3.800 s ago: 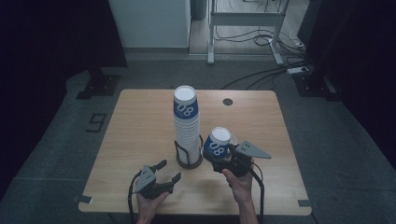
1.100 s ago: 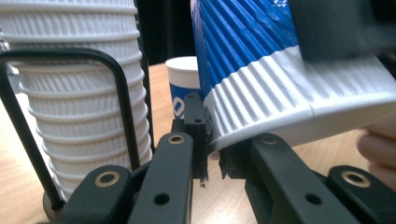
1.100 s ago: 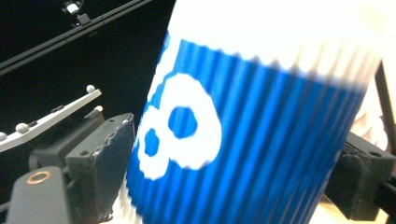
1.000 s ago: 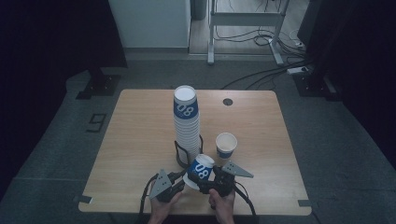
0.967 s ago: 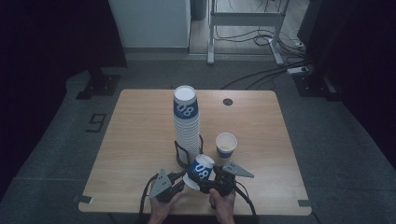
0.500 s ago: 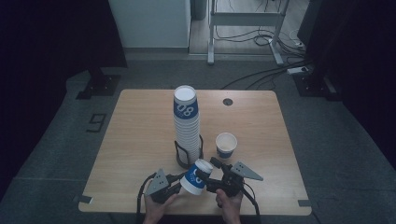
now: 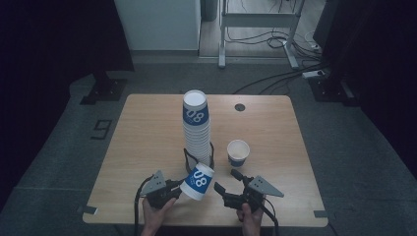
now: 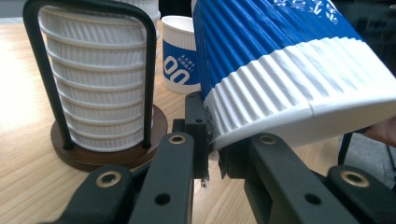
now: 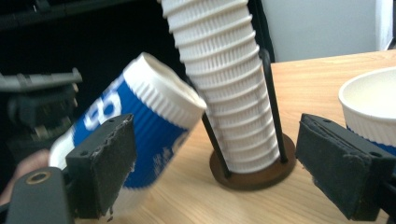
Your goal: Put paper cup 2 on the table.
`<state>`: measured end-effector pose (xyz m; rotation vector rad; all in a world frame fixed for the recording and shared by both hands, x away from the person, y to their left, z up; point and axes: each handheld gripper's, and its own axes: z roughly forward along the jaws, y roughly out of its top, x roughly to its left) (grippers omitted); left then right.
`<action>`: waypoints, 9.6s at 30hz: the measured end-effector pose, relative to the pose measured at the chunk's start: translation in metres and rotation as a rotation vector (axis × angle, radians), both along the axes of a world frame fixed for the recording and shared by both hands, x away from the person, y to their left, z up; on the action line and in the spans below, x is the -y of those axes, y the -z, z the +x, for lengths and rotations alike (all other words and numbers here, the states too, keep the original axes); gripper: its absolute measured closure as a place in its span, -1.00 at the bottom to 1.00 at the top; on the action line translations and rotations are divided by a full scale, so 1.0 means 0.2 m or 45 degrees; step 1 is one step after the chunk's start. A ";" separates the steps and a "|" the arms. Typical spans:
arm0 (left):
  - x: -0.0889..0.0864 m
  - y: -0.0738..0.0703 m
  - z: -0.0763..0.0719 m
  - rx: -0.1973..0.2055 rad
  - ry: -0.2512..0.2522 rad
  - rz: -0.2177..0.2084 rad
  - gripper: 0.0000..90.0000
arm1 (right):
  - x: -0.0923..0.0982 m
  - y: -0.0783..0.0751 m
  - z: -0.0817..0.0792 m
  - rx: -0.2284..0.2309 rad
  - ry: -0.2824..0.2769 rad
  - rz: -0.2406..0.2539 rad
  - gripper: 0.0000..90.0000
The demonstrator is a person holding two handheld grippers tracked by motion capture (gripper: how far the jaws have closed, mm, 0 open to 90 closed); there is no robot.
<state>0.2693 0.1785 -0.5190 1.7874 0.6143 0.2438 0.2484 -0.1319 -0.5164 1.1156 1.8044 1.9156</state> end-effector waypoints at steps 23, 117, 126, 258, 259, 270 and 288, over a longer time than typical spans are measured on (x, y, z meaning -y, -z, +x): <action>-0.01 -0.21 0.03 -0.093 0.013 0.248 0.85 | -0.10 0.11 -0.02 0.221 -0.013 -0.501 -0.73; 0.26 -0.17 0.12 -0.386 0.213 0.497 0.90 | -0.38 0.10 -0.11 0.549 -0.267 -0.867 -0.72; 0.24 -0.15 0.10 -0.302 0.165 0.429 0.76 | -0.36 0.10 -0.09 0.498 -0.255 -0.833 -0.65; -0.01 0.13 0.01 0.144 -0.505 0.043 -0.68 | 0.45 0.17 0.34 -0.224 0.628 -0.489 -0.71; -0.01 0.13 0.01 0.146 -0.507 0.042 -0.68 | 0.46 0.17 0.32 -0.219 0.634 -0.481 -0.71; -0.01 0.13 0.01 0.149 -0.508 0.050 -0.68 | 0.43 0.17 0.10 -0.159 0.713 -0.448 -0.71; -0.01 0.13 -0.02 0.145 -0.525 0.064 -0.68 | 0.03 0.12 -0.03 0.105 0.413 -0.366 -0.70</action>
